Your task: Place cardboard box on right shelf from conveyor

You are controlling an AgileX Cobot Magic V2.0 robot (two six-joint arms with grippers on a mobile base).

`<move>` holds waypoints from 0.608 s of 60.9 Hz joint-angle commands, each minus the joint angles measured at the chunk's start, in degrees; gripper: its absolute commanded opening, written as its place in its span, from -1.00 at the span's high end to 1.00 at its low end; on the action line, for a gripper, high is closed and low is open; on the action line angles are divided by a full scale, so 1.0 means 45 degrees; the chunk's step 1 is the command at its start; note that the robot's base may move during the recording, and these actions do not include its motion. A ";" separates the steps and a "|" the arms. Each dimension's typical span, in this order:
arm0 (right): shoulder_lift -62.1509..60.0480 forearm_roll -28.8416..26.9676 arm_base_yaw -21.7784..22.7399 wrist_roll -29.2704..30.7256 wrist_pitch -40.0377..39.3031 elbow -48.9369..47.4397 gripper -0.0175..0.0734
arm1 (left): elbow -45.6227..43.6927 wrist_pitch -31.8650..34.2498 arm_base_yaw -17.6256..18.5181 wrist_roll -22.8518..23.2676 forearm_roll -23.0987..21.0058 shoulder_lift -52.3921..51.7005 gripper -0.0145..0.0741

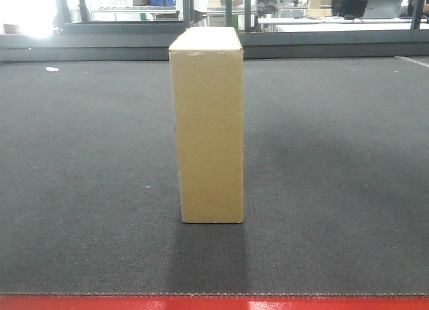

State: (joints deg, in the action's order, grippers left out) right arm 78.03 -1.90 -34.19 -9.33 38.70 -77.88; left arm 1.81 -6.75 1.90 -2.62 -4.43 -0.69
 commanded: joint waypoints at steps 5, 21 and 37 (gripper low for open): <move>0.1832 0.1276 -0.1027 -0.2720 0.1514 -0.3085 -0.75 | 0.0106 0.1078 -0.0053 -0.0003 -0.0075 -0.0185 0.94; 0.4642 0.4109 -0.2231 -0.6949 0.5380 -0.6930 -0.75 | 0.0106 0.1078 -0.0053 -0.0003 -0.0075 -0.0185 0.94; 0.5738 0.5174 -0.2387 -0.7340 0.6842 -0.7784 -0.75 | 0.0106 0.1078 -0.0053 -0.0003 -0.0075 -0.0185 0.94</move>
State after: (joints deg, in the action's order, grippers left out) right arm 105.91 17.99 -44.90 -41.95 69.64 -110.71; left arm 1.81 -6.75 1.90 -2.62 -4.43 -0.69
